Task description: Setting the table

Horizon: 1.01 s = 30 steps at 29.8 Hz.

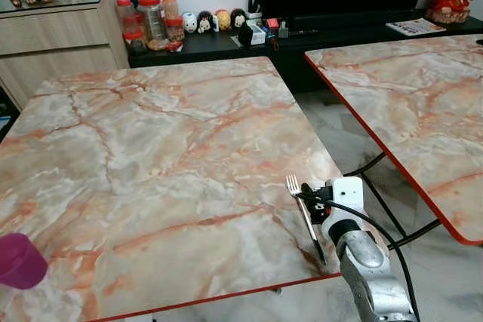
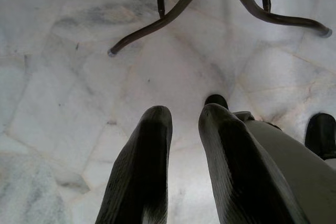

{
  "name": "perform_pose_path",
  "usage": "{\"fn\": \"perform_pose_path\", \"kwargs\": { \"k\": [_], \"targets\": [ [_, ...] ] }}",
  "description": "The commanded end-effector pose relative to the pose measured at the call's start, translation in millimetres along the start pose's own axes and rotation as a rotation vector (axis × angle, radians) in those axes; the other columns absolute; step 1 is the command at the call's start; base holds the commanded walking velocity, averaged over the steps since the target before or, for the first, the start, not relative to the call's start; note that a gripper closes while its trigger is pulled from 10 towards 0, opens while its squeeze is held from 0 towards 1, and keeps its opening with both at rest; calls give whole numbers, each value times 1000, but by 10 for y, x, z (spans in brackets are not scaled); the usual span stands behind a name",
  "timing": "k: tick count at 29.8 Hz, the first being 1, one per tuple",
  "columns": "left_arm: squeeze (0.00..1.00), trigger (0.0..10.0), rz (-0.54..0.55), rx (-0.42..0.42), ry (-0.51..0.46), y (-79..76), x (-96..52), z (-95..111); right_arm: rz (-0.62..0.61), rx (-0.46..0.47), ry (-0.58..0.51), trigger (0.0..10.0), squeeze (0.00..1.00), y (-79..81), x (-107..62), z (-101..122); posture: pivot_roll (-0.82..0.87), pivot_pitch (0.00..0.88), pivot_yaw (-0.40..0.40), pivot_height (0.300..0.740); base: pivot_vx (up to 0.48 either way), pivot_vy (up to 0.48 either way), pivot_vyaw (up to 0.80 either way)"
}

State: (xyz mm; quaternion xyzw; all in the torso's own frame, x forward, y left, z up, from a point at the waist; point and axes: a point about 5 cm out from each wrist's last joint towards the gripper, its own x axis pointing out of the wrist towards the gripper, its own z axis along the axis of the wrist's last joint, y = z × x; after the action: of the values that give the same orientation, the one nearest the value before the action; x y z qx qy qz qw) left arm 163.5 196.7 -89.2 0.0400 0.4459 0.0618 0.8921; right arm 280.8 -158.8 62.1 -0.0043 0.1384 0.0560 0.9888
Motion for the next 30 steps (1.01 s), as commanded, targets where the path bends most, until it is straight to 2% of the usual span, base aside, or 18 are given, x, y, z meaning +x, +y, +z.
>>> {"fn": "perform_pose_path", "kwargs": {
  "k": [1, 4, 5, 9, 10, 11, 12, 21, 30],
  "targets": [
    [0, 10000, 3, 3, 14, 15, -5, -30, 7, -5, 16, 10000, 0, 19, 26, 2, -67, 0, 8, 732, 0, 0, 0],
    [0, 10000, 1, 7, 17, 12, -7, -37, 39, 4, 18, 10000, 27, 63, 44, 37, -68, 0, 7, 732, 0, 0, 0],
    [0, 10000, 0, 8, 17, 11, -7, -39, 45, 8, 15, 10000, 1000, 74, 48, 53, -66, 0, 7, 732, 0, 0, 0],
    [0, 10000, 1, 5, 16, 8, -7, -36, 51, 4, 23, 10000, 1000, 87, 61, 56, -62, 0, 2, 732, 0, 0, 0],
    [0, 10000, 3, 1, 15, 7, -7, -36, 62, 0, 28, 10000, 580, 104, 64, 53, -60, 0, 0, 732, 0, 0, 0],
    [0, 10000, 4, -1, 15, 7, -7, -36, 66, -1, 30, 10000, 580, 111, 64, 53, -59, 0, -2, 732, 0, 0, 0],
    [0, 10000, 5, -2, 15, 7, -6, -35, 71, 2, 31, 10000, 0, 120, 63, 55, -57, 0, -3, 732, 0, 0, 0],
    [0, 10000, 9, -14, 24, 9, -10, -54, 104, -10, 75, 10000, 0, 199, 53, 35, -60, 0, -5, 732, 0, 0, 0],
    [0, 10000, 9, -15, 29, -4, -10, -58, 84, -9, 120, 10000, 0, 196, 55, -41, -58, 0, -9, 732, 0, 0, 0]
  ]
}}
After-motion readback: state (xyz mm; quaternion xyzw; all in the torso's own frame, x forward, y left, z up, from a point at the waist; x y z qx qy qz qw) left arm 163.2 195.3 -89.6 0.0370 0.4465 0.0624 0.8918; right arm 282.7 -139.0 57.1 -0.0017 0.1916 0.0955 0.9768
